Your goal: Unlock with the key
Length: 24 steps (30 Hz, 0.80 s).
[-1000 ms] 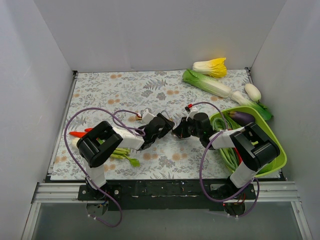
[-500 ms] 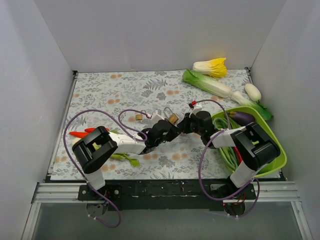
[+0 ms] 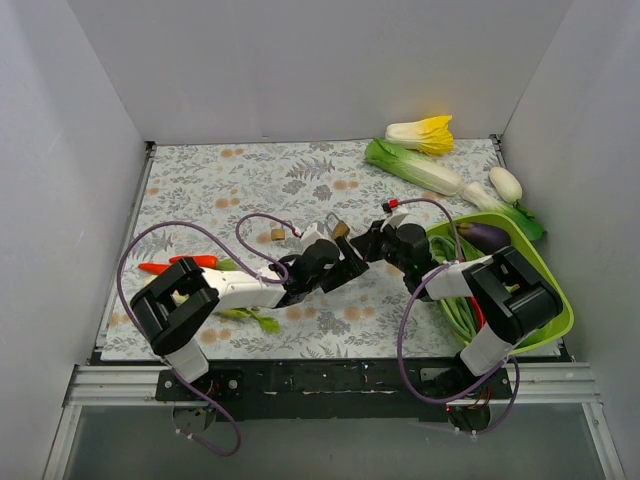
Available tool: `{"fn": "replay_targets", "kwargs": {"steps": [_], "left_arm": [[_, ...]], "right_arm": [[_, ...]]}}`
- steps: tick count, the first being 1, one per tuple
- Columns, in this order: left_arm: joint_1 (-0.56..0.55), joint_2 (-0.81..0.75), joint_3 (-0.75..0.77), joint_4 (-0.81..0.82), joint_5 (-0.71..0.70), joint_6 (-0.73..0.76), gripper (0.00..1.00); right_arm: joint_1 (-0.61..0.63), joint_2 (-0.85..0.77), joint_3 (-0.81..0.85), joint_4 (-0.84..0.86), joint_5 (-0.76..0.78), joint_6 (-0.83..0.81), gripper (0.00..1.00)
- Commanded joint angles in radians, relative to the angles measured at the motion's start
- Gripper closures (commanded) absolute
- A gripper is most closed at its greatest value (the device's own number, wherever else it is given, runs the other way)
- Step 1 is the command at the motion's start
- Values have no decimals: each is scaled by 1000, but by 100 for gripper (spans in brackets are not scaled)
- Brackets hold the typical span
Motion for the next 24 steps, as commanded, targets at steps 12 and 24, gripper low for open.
{"fn": "replay_targets", "kwargs": {"steps": [12,24], "left_arm": [[188,-157,-55,97,153,145,2],[312,107,295,-137,327,672,4]], "right_arm": [[6,-54,-70,187,-25,28,99],[-57,-192,-151,35,-50,74,99]]}}
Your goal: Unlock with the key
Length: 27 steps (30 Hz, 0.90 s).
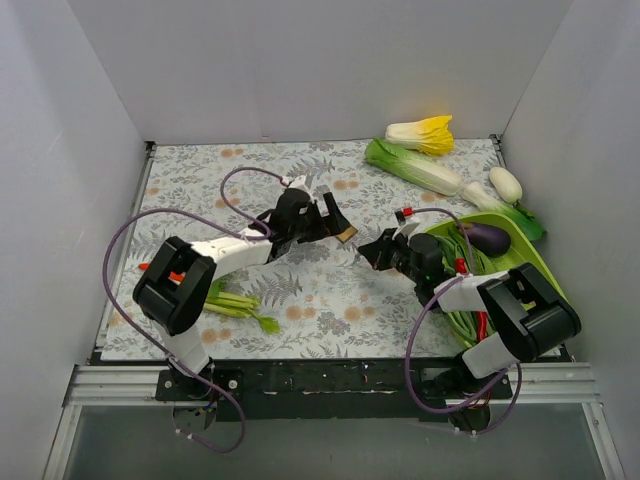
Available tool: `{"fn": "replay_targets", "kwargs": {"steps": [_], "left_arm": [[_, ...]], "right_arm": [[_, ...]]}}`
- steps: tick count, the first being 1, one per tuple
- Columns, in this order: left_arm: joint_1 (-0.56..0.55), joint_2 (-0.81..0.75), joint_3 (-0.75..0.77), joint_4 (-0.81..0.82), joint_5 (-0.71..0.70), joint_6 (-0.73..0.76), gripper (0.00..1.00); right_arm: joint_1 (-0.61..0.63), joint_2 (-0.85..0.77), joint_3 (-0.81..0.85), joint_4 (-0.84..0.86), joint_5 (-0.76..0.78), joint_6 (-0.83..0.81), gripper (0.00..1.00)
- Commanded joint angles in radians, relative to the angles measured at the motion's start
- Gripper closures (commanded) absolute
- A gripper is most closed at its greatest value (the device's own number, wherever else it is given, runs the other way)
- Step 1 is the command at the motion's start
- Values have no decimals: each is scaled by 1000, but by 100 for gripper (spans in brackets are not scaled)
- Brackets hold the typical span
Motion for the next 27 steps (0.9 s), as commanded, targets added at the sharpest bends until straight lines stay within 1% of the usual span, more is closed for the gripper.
{"fn": "replay_targets", "kwargs": {"steps": [1,3,4,8,11,17,22,27], "left_arm": [[-8,93,196,-153,84,366,4],[-9,170,262,-216,128,466,6],[-17,195,336,-282,136,564,8],[-43,296,426,-388,127,738,9],[-48,334,431,-416,58,796,8],[-48,347,428,-413,55,858,8],[-48,319,415,-353,16,905,8],[-48,302,423,-301,65,945,6]], "right_arm": [[-49,-119,-51,-58,-25,19,99],[-81,-187,-72,-98,-42,17,99],[-91,-208,-80,-112,-48,16,99],[-144,-308,-101,-183,-82,16,99],[-163,-355,-115,-206,-100,17,99],[-180,-392,-136,-220,-123,27,99],[-186,-386,-146,-212,-139,33,99],[-187,-376,-149,-207,-145,36,99]]}}
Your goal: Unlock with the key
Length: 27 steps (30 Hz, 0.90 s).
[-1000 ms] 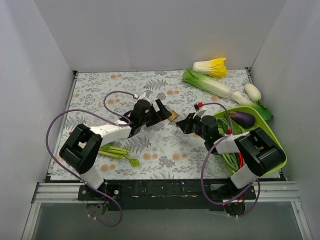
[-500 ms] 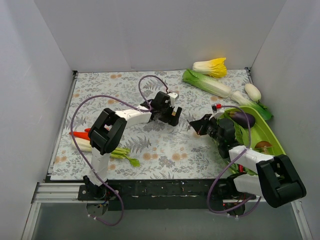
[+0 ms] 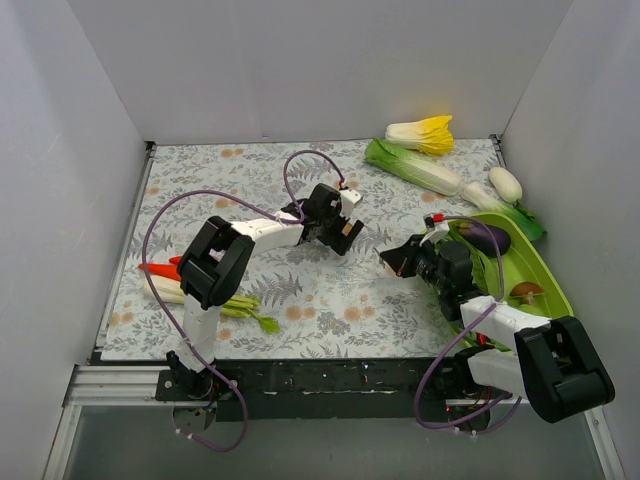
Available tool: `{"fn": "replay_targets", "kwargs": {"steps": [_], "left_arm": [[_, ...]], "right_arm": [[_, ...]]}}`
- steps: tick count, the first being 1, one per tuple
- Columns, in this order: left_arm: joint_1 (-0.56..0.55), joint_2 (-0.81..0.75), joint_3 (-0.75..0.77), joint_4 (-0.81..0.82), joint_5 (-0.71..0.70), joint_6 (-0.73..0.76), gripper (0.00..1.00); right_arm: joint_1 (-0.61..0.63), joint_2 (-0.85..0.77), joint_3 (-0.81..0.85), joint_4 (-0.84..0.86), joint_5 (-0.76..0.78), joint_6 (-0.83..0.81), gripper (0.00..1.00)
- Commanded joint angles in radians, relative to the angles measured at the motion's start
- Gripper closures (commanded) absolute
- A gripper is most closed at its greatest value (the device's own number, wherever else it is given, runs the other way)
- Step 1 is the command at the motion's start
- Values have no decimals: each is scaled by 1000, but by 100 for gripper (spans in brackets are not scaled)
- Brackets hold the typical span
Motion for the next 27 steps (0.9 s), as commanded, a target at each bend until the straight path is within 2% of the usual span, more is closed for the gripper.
{"fn": "replay_targets", "kwargs": {"steps": [1,14,19,24,27], "left_arm": [[3,-50,19,60,27,77,6],[13,54,121,-11,57,151,8],[19,74,148,-52,90,160,21],[17,85,147,-89,85,166,21],[19,98,145,-87,73,172,34]], "right_arm": [[-8,-1,-5,33,-21,10,99],[-10,26,-12,36,-40,11,99],[-13,23,-8,24,-40,11,99],[-16,17,-5,22,-44,14,99],[-16,13,-1,19,-44,16,99]]}}
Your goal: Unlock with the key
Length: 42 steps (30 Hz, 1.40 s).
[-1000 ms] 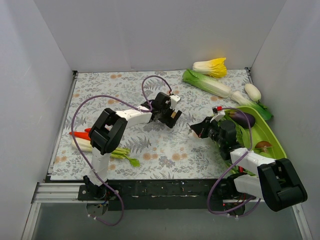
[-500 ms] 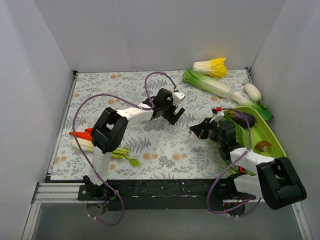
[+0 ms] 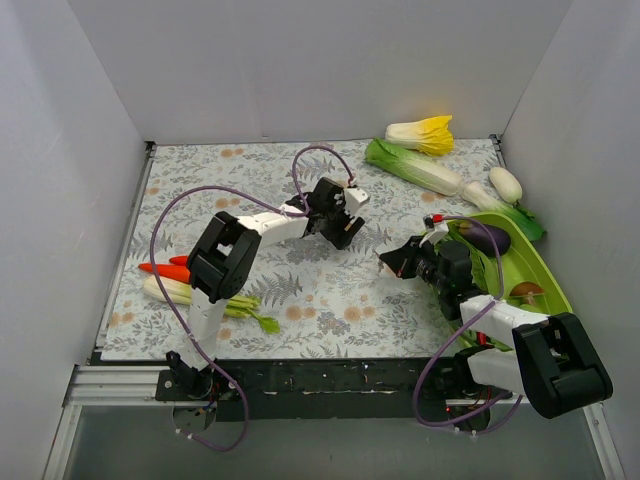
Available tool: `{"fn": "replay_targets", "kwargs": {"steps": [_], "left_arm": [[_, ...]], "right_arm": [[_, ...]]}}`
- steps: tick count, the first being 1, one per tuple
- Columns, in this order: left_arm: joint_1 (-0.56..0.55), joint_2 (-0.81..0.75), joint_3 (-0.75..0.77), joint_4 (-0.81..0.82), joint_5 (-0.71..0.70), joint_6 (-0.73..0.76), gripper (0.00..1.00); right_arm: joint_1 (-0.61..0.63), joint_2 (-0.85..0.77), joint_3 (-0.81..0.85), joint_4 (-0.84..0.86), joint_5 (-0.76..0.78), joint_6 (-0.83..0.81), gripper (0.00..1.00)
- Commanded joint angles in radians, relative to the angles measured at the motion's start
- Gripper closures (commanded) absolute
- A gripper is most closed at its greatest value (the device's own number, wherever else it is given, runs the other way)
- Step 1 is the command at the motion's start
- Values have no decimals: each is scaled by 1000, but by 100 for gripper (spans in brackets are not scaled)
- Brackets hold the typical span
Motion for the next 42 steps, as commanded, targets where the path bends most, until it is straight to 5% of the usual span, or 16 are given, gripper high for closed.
{"fn": "replay_targets", "kwargs": {"steps": [1,5,10,17,26,32,42], "left_arm": [[2,12,24,-36,-13,24,37],[2,18,23,-30,-31,15,44],[2,20,1,13,-51,-6,99],[2,-112,-164,145,44,-100,100],[-22,-539,-500,252,263,-287,100],[-95,-733,-646,272,141,-356,100],[-181,-824,-717,271,-41,-376,100]], "right_arm": [[-5,-12,0,20,-14,1,99],[-5,-15,8,7,-14,-3,99],[-5,-18,23,-30,-31,-5,99],[-10,-78,56,-168,-83,-29,99],[2,-273,138,-434,-152,9,99],[103,-331,168,-492,-122,92,99],[289,-268,232,-501,-3,127,99]]}}
